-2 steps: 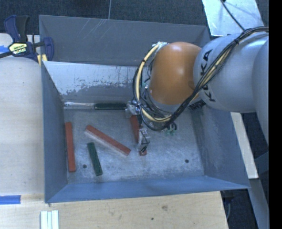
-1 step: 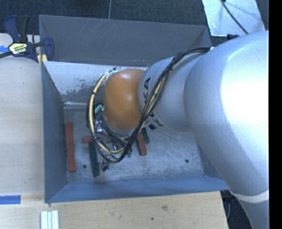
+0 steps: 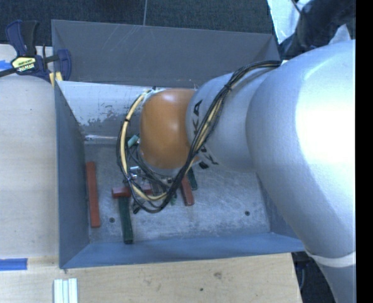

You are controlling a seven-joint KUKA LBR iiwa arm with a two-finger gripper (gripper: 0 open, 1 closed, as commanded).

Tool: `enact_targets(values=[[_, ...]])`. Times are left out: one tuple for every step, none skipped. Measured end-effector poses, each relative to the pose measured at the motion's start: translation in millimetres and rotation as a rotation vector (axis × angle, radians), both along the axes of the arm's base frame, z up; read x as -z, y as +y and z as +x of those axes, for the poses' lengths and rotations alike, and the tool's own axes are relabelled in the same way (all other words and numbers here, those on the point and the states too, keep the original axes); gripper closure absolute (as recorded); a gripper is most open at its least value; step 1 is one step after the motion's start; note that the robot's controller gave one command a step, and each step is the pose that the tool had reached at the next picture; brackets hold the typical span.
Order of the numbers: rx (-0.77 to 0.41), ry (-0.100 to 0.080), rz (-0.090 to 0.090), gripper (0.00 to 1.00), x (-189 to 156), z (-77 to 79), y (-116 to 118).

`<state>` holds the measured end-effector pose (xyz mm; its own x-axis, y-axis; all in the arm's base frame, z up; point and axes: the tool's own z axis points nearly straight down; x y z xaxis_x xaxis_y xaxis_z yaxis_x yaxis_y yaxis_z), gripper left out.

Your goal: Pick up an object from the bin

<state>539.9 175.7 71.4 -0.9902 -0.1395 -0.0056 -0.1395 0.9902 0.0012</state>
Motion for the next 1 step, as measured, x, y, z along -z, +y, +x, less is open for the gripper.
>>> enact_targets(values=[[0.042,-0.005,0.002,1.00,-130.1,4.5,13.2]])
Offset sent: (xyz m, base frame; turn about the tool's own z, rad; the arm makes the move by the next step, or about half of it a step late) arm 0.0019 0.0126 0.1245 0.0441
